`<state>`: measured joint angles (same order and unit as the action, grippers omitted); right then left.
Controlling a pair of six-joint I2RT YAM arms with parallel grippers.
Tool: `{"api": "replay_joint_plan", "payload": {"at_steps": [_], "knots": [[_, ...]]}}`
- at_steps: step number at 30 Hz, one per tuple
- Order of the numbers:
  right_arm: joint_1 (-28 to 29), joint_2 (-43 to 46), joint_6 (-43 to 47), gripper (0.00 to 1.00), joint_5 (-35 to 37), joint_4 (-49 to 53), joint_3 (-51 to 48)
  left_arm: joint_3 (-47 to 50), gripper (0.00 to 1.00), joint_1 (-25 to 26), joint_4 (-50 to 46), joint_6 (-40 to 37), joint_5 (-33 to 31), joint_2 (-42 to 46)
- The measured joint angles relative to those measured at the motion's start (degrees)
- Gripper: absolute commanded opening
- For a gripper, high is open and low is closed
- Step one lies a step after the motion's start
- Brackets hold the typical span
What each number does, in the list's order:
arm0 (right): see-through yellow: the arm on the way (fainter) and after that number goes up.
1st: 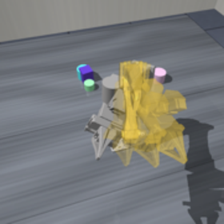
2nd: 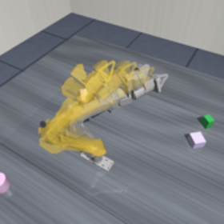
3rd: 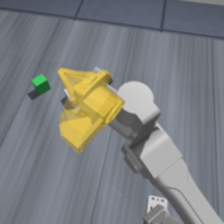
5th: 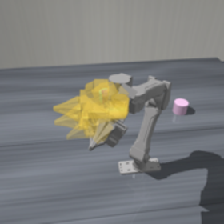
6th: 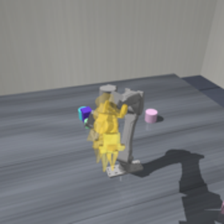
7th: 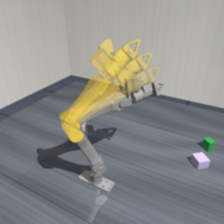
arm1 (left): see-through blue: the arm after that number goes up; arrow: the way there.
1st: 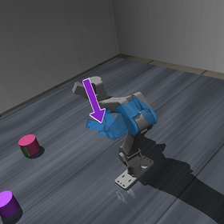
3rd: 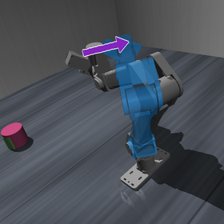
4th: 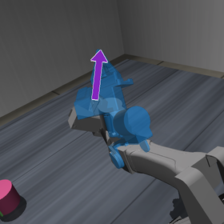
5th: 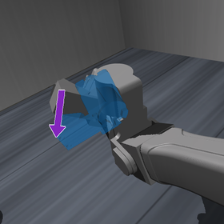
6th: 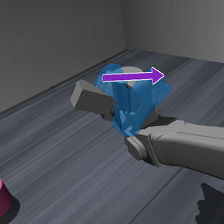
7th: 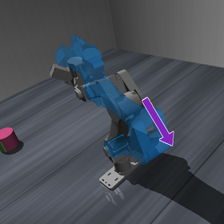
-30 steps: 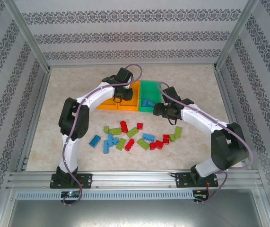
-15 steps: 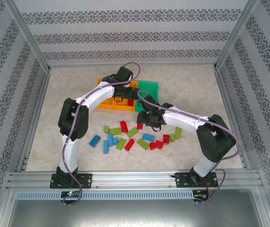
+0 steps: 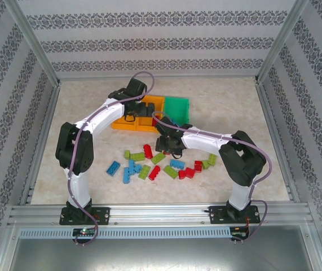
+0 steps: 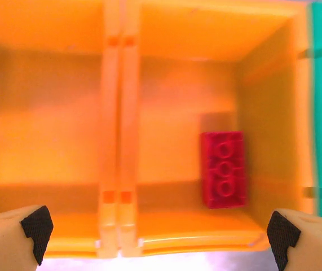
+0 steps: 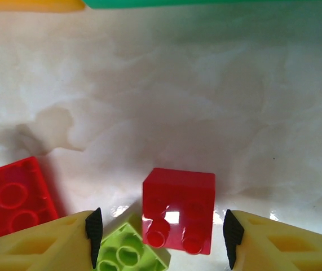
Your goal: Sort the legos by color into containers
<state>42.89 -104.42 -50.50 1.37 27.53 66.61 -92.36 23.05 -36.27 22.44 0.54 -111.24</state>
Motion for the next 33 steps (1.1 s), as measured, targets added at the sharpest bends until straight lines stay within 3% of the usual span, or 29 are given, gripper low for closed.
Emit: {"api": "replay_joint_plan", "payload": {"at_steps": [5,12,17,19,26,33], "knots": [[0.0,-2.2,0.2,0.52,0.4,0.9,1.3,4.5,0.99,-2.2,-0.3,0.6,0.0,0.0],[0.0,-3.9,1.9,0.29,0.8,2.4,3.4,5.9,1.0,-2.5,0.0,0.6,2.0,0.0],[-0.3,-3.6,2.9,0.25,1.3,3.3,3.6,6.2,0.99,-2.5,1.7,0.6,5.4,0.0],[-0.8,-2.3,3.1,0.25,1.4,3.4,3.2,6.5,0.94,-2.5,2.4,0.6,6.6,0.0],[-4.3,5.2,5.1,0.24,1.4,3.2,2.7,7.9,0.56,-2.5,4.1,1.0,9.8,0.0],[-6.2,6.8,6.4,0.23,-0.9,0.4,2.8,8.7,0.38,-2.2,5.4,1.4,11.1,0.0]]}}
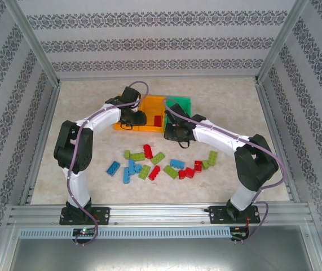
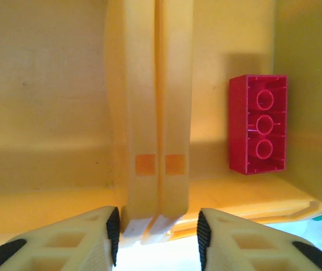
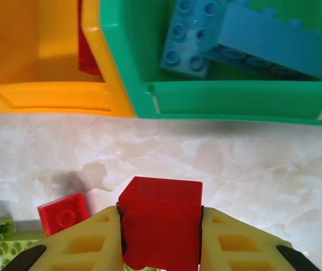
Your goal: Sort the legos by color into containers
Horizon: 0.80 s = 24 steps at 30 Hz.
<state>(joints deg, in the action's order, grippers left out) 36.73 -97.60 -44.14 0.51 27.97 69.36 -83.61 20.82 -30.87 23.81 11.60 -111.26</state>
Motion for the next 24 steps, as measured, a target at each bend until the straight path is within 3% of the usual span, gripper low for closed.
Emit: {"api": "replay_joint_plan", "payload": {"at_steps": [9,18,22,24], "knots": [[-2.9,-0.6,0.0,0.23,-4.0,-4.5,0.9,2.6,0.31,2.9,2.7,0.2,0.3,0.0],[-4.9,-6.9,0.8,0.23,-5.9,-6.1,8.9,7.7,0.31,6.3,8.1,2.3,0.2,2.7],[-5.6,-11.0,1.5,0.26,-6.0,-6.4,12.7,10.3,0.4,7.5,8.7,3.6,0.2,4.4],[-5.9,-12.9,2.3,0.28,-6.0,-6.2,14.6,11.3,0.53,8.0,8.7,4.0,0.2,5.4]]}}
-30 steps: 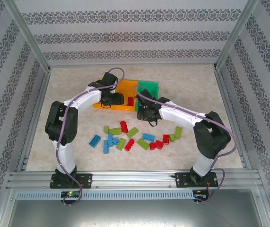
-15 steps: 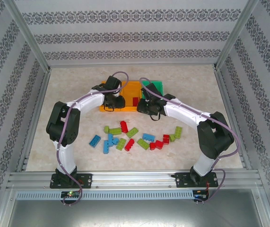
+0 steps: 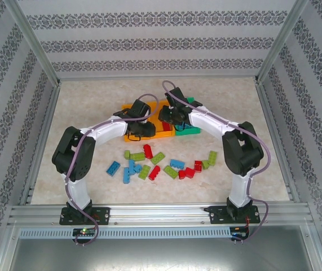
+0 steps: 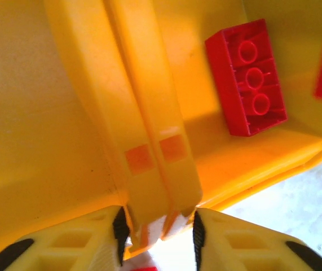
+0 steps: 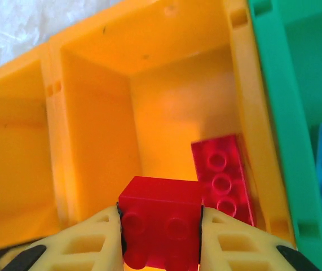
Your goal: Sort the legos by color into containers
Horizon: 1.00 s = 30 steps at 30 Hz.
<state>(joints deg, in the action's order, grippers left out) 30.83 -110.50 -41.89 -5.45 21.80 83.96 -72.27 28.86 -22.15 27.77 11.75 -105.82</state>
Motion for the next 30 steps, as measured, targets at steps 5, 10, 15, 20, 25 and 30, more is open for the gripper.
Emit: {"api": "replay_joint_plan", "payload": {"at_steps": [5,10,15,20,25,30], "knots": [[-0.4,-3.0,1.3,0.44,0.0,0.7,2.8,3.3,0.88,0.4,-1.2,1.4,-1.6,3.4],[-0.5,-3.3,2.7,0.56,-0.2,0.7,3.6,6.9,1.0,0.5,-2.4,2.5,-4.5,8.7],[-0.3,-3.2,3.4,0.67,-0.9,0.4,3.8,10.9,1.0,1.2,-4.7,2.5,-8.3,15.4],[-0.3,-3.1,3.6,0.68,-1.1,0.2,3.8,14.9,0.98,1.5,-7.8,2.7,-11.5,18.9],[-0.3,-2.4,3.6,0.69,-1.2,0.2,3.3,18.8,0.9,1.5,-10.3,4.1,-13.0,19.3],[-0.3,0.2,3.6,0.69,-1.1,0.2,2.1,19.7,0.78,1.5,-11.2,5.1,-13.8,19.2]]}}
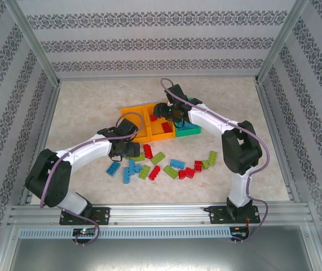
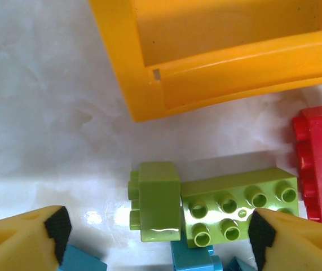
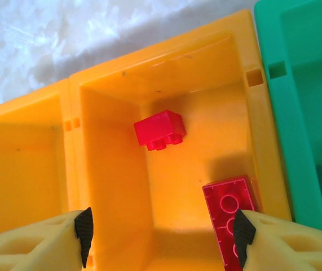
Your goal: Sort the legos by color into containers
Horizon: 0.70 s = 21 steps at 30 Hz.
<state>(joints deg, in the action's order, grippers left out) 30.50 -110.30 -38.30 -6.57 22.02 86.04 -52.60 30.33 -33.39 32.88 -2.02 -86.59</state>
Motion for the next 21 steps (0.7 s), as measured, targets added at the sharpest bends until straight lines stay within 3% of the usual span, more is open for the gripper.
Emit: {"api": "replay_joint_plan", "payload": {"at_steps": [6,21], "knots": [[0.0,3.2,0.3,0.69,0.0,0.0,-1.8,0.0,0.62,0.0,0.2,0.6,0.0,-2.2],[-2.6,9.3,0.9,0.7,1.4,0.0,-9.9,0.0,0.32,-0.3,3.0,0.7,1.5,-4.3]]}}
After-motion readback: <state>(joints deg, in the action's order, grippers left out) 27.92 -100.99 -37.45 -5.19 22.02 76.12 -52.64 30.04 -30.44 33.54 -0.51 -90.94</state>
